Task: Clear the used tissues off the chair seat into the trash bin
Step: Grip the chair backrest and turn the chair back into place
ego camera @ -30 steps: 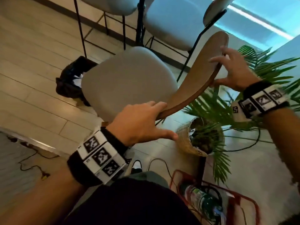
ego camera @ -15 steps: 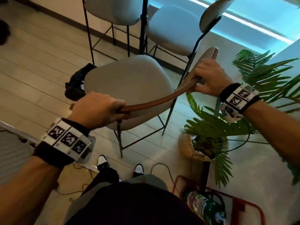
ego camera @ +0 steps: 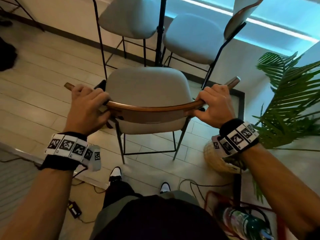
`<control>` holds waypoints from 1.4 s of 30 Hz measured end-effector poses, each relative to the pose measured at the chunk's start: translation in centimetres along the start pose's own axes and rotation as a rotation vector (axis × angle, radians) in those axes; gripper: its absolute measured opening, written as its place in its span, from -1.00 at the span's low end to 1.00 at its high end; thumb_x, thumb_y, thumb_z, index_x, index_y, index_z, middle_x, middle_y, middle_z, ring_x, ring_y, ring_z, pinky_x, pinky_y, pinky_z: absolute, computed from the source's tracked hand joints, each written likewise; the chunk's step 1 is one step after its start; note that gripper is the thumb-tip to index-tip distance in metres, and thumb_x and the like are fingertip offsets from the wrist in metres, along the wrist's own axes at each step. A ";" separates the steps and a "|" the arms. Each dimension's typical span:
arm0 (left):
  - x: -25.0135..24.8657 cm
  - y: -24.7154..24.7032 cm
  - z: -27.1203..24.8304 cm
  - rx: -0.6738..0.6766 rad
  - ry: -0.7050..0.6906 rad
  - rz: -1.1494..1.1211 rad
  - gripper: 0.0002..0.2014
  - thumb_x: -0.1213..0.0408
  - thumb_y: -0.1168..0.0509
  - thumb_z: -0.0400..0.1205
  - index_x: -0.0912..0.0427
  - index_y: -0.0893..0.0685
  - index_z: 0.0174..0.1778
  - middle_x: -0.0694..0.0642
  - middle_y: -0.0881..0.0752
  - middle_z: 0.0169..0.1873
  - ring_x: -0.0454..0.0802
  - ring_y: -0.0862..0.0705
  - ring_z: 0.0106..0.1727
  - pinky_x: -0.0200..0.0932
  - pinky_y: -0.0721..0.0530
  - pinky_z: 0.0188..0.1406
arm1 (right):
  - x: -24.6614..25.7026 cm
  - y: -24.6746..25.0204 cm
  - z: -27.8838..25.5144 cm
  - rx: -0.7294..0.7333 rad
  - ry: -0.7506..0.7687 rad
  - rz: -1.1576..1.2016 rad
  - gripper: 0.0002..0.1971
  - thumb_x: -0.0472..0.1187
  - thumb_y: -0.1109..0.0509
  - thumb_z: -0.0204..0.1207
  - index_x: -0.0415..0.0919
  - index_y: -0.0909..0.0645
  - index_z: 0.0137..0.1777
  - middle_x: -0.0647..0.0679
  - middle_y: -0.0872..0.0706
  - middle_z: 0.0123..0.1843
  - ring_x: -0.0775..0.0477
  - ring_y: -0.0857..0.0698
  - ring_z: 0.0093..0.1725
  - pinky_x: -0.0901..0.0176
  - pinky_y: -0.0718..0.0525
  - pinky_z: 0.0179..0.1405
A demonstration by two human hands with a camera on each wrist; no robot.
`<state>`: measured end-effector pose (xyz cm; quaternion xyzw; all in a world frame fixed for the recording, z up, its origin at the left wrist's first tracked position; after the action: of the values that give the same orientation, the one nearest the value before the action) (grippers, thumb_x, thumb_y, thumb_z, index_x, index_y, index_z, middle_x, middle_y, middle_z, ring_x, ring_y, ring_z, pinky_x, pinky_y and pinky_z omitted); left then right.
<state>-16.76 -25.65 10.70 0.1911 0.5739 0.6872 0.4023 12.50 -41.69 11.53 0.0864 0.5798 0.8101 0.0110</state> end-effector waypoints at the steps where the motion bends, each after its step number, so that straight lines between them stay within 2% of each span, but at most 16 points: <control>1: 1.4 0.3 0.5 0.001 -0.003 -0.012 -0.76 0.10 -0.20 0.40 0.12 -0.59 -0.11 0.15 -0.68 -0.19 0.12 -0.47 -0.03 -0.16 -0.13 0.18 | 1.2 -0.3 0.2 -0.018 -0.029 -0.007 -0.54 0.31 -0.29 0.37 -0.13 -0.53 -0.30 -0.05 -0.58 -0.35 -0.15 -0.51 -0.24 -0.06 -0.39 -0.02; 3: 4.6 0.7 1.1 0.037 -0.020 -0.037 -0.76 0.10 -0.24 0.40 0.11 -0.60 -0.09 0.16 -0.68 -0.13 0.13 -0.49 0.06 -0.28 0.00 0.37 | 4.1 -1.2 0.3 -0.044 -0.092 -0.019 -0.53 0.33 -0.31 0.37 -0.12 -0.51 -0.32 -0.02 -0.56 -0.36 -0.12 -0.49 -0.25 -0.04 -0.36 -0.04; 5: 8.1 1.4 1.1 0.087 -0.060 -0.063 -0.72 0.02 -0.26 0.39 0.08 -0.60 -0.09 0.13 -0.68 -0.12 0.14 -0.50 0.13 -0.26 0.10 0.47 | 7.7 -2.3 0.4 -0.056 -0.135 -0.035 -0.53 0.32 -0.35 0.36 -0.12 -0.49 -0.35 -0.03 -0.58 -0.38 -0.12 -0.50 -0.27 -0.03 -0.37 -0.06; 8: 12.7 2.4 1.0 0.165 -0.161 -0.091 -0.57 -0.21 -0.27 0.30 0.04 -0.62 -0.13 0.02 -0.64 -0.15 0.10 -0.48 0.17 -0.20 0.20 0.51 | 13.5 -4.0 1.6 -0.059 -0.200 -0.047 -0.53 0.33 -0.35 0.36 -0.11 -0.49 -0.38 -0.01 -0.58 -0.40 -0.10 -0.49 -0.30 -0.03 -0.38 -0.11; 9: 13.7 2.4 1.1 0.164 -0.187 -0.099 -0.57 -0.24 -0.28 0.28 0.03 -0.63 -0.15 0.00 -0.65 -0.17 0.10 -0.50 0.16 -0.13 0.17 0.51 | 15.0 -4.5 1.8 -0.049 -0.223 -0.056 -0.52 0.34 -0.33 0.36 -0.10 -0.49 -0.38 0.00 -0.57 -0.41 -0.09 -0.49 -0.31 -0.02 -0.38 -0.11; 11: 16.4 2.1 2.6 0.139 -0.221 -0.120 -0.64 -0.19 -0.30 0.28 0.02 -0.62 -0.23 0.00 -0.67 -0.25 0.12 -0.54 0.06 0.05 -0.03 0.46 | 17.7 -5.7 3.1 -0.067 -0.274 -0.098 -0.54 0.34 -0.37 0.33 -0.08 -0.48 -0.39 0.02 -0.58 -0.41 -0.08 -0.50 -0.31 0.01 -0.35 -0.12; 13: 18.6 1.6 4.0 0.128 -0.240 -0.157 -0.69 -0.14 -0.29 0.31 0.03 -0.60 -0.29 -0.01 -0.66 -0.31 0.11 -0.53 -0.03 0.12 -0.14 0.39 | 19.1 -6.3 4.6 -0.076 -0.290 -0.132 -0.54 0.33 -0.37 0.33 -0.07 -0.48 -0.40 0.02 -0.59 -0.42 -0.09 -0.52 -0.32 0.02 -0.33 -0.13; 19: 23.5 2.7 14.1 0.067 -0.301 -0.245 -0.51 -0.30 -0.28 0.28 0.11 -0.63 -0.26 0.11 -0.70 -0.22 0.13 -0.52 -0.04 -0.03 -0.11 0.25 | 17.1 -7.3 14.6 -0.089 -0.398 -0.083 -0.56 0.31 -0.28 0.34 -0.09 -0.50 -0.36 -0.03 -0.61 -0.37 -0.10 -0.50 -0.24 0.04 -0.24 -0.08; 22: 24.4 2.0 16.5 0.033 -0.313 -0.255 -0.49 -0.33 -0.28 0.26 0.10 -0.62 -0.28 0.13 -0.71 -0.20 0.11 -0.50 -0.04 -0.07 -0.10 0.18 | 15.9 -7.8 17.7 -0.066 -0.394 -0.083 -0.51 0.38 -0.24 0.30 -0.09 -0.52 -0.33 -0.05 -0.63 -0.32 -0.11 -0.52 -0.21 0.05 -0.22 -0.04; 25: 25.5 1.4 17.3 0.032 -0.299 -0.267 -0.51 -0.31 -0.28 0.25 0.10 -0.61 -0.30 0.13 -0.70 -0.22 0.13 -0.50 -0.03 -0.01 -0.15 0.18 | 15.6 -9.0 19.3 -0.043 -0.400 -0.096 -0.51 0.37 -0.24 0.30 -0.09 -0.54 -0.31 -0.05 -0.62 -0.31 -0.13 -0.53 -0.19 0.04 -0.23 -0.03; 29: 26.3 1.2 19.3 0.041 -0.317 -0.262 -0.53 -0.31 -0.32 0.22 0.06 -0.60 -0.32 -0.02 -0.60 -0.25 0.10 -0.48 -0.01 -0.03 -0.10 0.17 | 15.1 -9.4 20.6 -0.063 -0.429 -0.062 -0.46 0.42 -0.24 0.28 -0.11 -0.57 -0.28 0.01 -0.55 -0.29 -0.01 -0.40 -0.19 0.04 -0.23 -0.02; 34: 25.9 0.3 22.2 0.031 -0.332 -0.283 -0.54 -0.30 -0.34 0.20 0.06 -0.60 -0.34 -0.01 -0.61 -0.26 0.09 -0.47 0.01 -0.03 -0.10 0.20 | 13.6 -9.3 21.9 -0.071 -0.444 -0.074 -0.43 0.46 -0.25 0.27 -0.11 -0.57 -0.26 -0.06 -0.66 -0.27 -0.12 -0.54 -0.15 -0.01 -0.31 0.03; 38: 25.9 -0.4 23.8 0.048 -0.348 -0.269 -0.49 -0.36 -0.32 0.19 0.07 -0.60 -0.35 -0.02 -0.62 -0.28 0.04 -0.41 -0.02 -0.08 -0.09 0.13 | 12.5 -9.3 22.6 -0.083 -0.430 -0.087 -0.41 0.46 -0.24 0.27 -0.13 -0.58 -0.26 -0.07 -0.67 -0.27 -0.13 -0.54 -0.16 0.02 -0.25 0.00; 42: 25.9 -0.3 24.5 0.037 -0.350 -0.270 -0.48 -0.36 -0.31 0.20 0.07 -0.60 -0.33 -0.03 -0.60 -0.26 0.06 -0.41 0.00 -0.04 -0.11 0.12 | 11.9 -9.2 23.0 -0.109 -0.427 -0.085 -0.44 0.44 -0.27 0.27 -0.12 -0.55 -0.27 -0.05 -0.63 -0.28 -0.11 -0.51 -0.16 0.04 -0.24 0.00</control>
<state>-14.48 9.92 11.82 0.2365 0.5283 0.5727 0.5806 3.49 -15.70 11.55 0.2306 0.5230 0.8023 0.1722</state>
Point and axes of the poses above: each hand's wrist, its own z-axis towards the middle knuckle, its own y-axis out of the back of the hand, x = y × z, the point moved 5 cm from there along z, towards the middle knuckle
